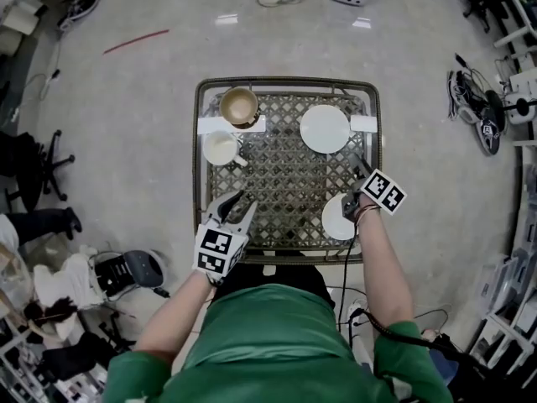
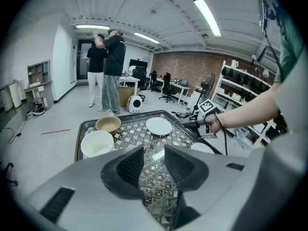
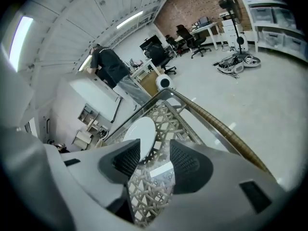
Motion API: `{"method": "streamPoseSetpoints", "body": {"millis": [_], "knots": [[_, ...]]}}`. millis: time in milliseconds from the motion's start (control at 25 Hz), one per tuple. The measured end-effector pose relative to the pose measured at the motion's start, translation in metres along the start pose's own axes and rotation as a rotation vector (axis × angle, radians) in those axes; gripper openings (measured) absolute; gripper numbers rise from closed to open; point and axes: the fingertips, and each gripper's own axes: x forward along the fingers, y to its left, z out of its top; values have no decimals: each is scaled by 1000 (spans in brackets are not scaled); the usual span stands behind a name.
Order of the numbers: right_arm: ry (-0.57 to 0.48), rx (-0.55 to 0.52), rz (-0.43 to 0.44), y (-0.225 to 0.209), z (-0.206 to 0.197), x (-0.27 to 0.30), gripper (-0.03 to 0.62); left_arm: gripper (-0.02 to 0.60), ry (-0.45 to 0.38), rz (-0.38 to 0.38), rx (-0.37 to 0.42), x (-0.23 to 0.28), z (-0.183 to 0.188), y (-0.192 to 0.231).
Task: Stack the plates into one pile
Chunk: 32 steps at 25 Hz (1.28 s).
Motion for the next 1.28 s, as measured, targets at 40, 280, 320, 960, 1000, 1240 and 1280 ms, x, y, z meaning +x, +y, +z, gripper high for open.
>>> {"method": "streamPoseSetpoints", "body": {"millis": [40,280,320,960,1000,1240,1280], "knots": [[-3,23,-4,-5,-7,-11,206,144,-5,-8,9,0,1,-2],[-31,113,-38,-36,-49,-78,199,144,-29,-76,61,2,8,-18],[-29,112,-50,-41,-56,-88,199,144,-32,-86,69,1,8,-21],[-29,342,-160,-118,-180,-171,184,144,0,-193,178,-13,-7,-62],[-30,355,-154,-119,-182,-169,184,144,5,-191,179,-13,-8,-62],[-65,365,-150,-121,-181,-158,152,144,14,-174,182,-16,-10,-58],[-67,366,-141,-120,-180,-155,149,144,17,-171,180,-16,-12,-58]]}}
